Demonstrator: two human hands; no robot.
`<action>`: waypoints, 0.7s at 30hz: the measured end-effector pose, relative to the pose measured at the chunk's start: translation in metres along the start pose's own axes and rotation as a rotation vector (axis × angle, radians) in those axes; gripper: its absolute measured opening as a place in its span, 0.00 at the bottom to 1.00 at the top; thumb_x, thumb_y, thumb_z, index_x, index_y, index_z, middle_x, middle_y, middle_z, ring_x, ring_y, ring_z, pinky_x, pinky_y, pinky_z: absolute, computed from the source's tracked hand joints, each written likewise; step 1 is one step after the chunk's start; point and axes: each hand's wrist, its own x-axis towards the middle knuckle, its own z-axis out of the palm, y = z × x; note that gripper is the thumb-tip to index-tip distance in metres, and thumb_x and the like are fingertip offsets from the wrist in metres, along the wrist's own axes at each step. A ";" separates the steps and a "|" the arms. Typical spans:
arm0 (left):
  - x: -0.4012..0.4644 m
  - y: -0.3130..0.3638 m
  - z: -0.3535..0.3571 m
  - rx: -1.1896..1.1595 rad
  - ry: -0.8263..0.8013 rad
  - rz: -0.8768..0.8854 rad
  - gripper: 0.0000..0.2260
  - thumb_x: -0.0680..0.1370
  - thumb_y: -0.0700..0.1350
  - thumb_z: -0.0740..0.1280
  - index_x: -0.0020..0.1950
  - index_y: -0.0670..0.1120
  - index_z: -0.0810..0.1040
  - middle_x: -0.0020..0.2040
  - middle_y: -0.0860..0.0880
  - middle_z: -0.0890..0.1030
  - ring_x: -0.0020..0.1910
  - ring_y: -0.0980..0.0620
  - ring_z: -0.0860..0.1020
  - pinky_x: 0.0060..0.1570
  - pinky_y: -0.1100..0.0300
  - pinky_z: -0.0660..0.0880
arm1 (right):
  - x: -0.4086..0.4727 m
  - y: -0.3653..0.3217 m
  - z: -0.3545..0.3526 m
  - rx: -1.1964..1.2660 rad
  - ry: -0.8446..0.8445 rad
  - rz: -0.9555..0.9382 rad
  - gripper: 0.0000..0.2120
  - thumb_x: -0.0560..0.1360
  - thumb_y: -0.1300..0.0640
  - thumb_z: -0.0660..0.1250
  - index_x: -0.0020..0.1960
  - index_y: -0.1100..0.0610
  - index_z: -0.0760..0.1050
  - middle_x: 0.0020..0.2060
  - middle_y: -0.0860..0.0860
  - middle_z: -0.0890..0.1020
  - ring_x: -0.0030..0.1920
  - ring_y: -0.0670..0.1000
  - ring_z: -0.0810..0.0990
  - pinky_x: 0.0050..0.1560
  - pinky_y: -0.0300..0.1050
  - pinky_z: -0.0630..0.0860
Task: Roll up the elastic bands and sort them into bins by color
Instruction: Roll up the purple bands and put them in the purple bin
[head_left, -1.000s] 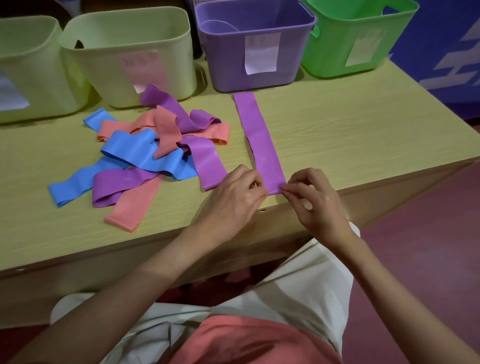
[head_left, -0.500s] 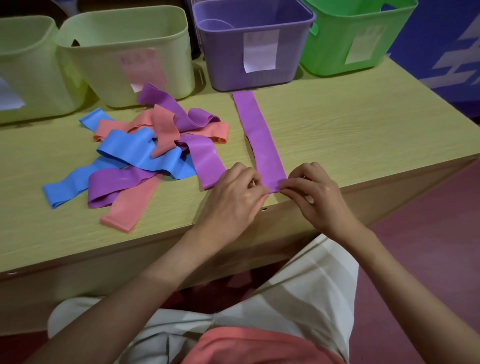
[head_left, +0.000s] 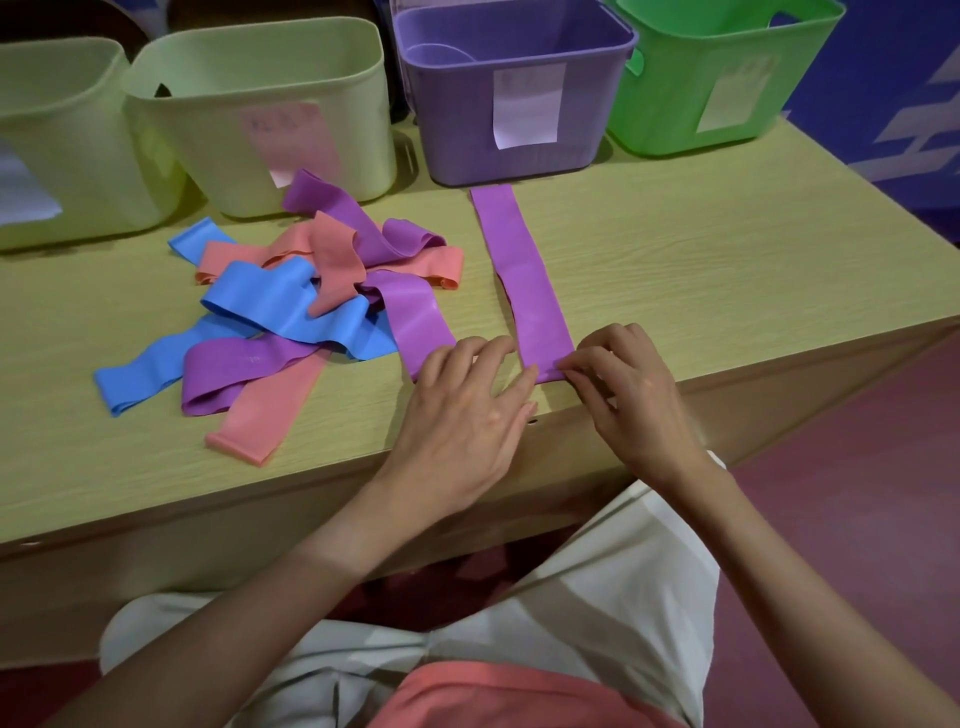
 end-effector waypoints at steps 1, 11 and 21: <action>0.000 0.001 0.000 0.010 -0.004 -0.004 0.17 0.79 0.51 0.56 0.62 0.47 0.78 0.63 0.44 0.75 0.58 0.42 0.72 0.54 0.49 0.66 | 0.000 -0.001 0.000 0.002 -0.009 -0.007 0.02 0.76 0.64 0.67 0.48 0.63 0.78 0.41 0.54 0.77 0.42 0.53 0.72 0.40 0.46 0.70; 0.001 0.005 -0.001 0.036 -0.035 -0.062 0.18 0.80 0.52 0.55 0.63 0.48 0.76 0.70 0.45 0.69 0.64 0.43 0.68 0.60 0.48 0.66 | -0.004 0.005 -0.005 -0.013 -0.007 -0.091 0.06 0.77 0.62 0.68 0.50 0.62 0.82 0.43 0.53 0.81 0.43 0.55 0.76 0.40 0.48 0.75; 0.004 0.004 0.002 0.020 0.001 -0.091 0.18 0.81 0.53 0.53 0.62 0.48 0.76 0.69 0.44 0.70 0.63 0.44 0.68 0.58 0.49 0.68 | 0.011 0.013 -0.006 0.041 -0.102 -0.078 0.08 0.77 0.59 0.67 0.52 0.62 0.82 0.44 0.55 0.78 0.44 0.55 0.73 0.39 0.51 0.73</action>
